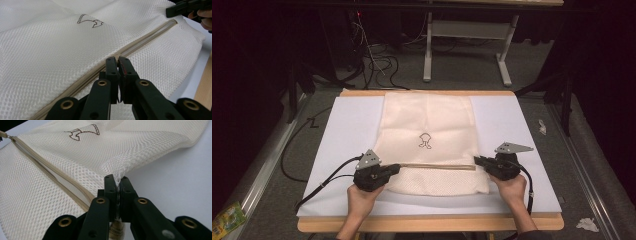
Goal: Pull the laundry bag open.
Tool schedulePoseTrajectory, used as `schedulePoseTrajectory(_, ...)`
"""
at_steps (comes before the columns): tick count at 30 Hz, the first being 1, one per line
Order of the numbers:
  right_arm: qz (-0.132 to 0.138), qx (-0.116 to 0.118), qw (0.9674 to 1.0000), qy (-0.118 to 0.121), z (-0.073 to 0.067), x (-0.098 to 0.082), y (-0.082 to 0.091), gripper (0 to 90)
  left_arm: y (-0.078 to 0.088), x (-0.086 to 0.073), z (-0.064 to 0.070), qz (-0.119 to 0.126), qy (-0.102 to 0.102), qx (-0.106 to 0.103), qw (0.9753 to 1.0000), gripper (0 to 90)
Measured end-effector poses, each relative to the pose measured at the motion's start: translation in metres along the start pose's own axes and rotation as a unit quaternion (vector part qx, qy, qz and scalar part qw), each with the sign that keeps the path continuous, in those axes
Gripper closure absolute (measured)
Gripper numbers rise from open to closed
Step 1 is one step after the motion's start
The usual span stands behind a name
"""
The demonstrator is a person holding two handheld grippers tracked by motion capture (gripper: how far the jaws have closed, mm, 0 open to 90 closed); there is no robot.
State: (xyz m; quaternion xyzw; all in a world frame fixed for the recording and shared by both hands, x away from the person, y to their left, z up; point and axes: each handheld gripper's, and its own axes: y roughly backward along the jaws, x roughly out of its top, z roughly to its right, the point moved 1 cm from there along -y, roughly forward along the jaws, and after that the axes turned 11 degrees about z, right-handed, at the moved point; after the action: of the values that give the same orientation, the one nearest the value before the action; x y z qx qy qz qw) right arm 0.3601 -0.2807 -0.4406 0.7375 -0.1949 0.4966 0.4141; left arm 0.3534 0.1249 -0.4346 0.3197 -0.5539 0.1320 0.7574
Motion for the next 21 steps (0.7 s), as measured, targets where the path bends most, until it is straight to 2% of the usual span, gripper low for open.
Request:
schedulePoseTrajectory(13,0.000,0.000,1.0000,0.002,0.000,-0.001,-0.001,88.3,0.008,-0.002,-0.006,0.008,0.005,0.010,0.9999,87.3)
schedulePoseTrajectory(21,0.002,0.002,1.0000,-0.008,0.003,-0.001,0.002,88.3,0.017,-0.003,-0.013,0.015,0.015,0.020,0.9996,87.3)
